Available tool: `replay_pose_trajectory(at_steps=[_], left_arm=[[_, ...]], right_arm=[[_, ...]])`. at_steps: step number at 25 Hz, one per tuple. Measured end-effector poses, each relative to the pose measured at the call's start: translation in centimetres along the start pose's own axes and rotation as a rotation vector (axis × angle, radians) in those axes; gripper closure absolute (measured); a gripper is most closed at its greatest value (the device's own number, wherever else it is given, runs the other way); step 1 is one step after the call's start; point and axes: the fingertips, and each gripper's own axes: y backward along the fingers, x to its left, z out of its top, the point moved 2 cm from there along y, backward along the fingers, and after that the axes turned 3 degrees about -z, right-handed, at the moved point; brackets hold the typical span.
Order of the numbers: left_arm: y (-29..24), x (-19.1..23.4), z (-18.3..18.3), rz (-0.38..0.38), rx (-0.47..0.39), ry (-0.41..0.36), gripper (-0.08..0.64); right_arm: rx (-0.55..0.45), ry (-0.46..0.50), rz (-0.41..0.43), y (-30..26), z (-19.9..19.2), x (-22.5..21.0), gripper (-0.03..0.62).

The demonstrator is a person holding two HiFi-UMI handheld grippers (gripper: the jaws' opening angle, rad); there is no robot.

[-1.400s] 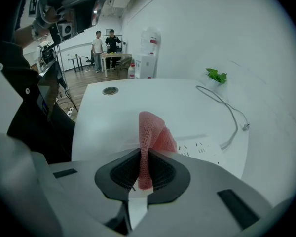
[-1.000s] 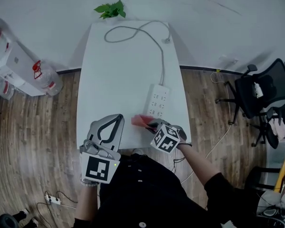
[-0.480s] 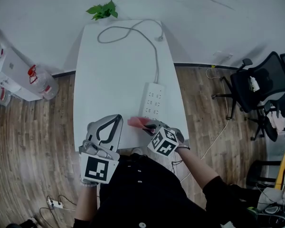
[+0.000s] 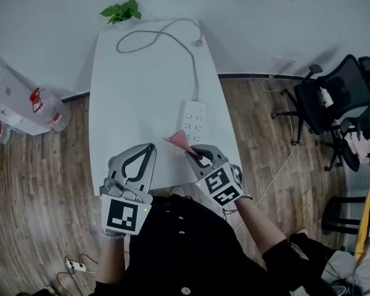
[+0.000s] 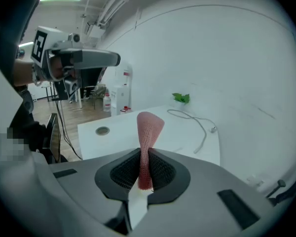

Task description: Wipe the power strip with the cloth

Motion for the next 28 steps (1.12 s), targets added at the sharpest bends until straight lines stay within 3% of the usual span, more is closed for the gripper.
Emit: replay_pose_trajectory(at_steps=[13, 28], left_arm=[[-0.4, -0.4, 0.6, -0.018, 0.001, -0.037, 0.546], [-0.9, -0.7, 1.1, -0.044, -0.009, -0.047, 0.546]], right_arm=[[-0.175, -0.08, -0.139, 6.5, 4.2, -2.6, 0.532], [-0.192, -0.105, -0.21, 7.5, 4.3, -4.2, 0.532]])
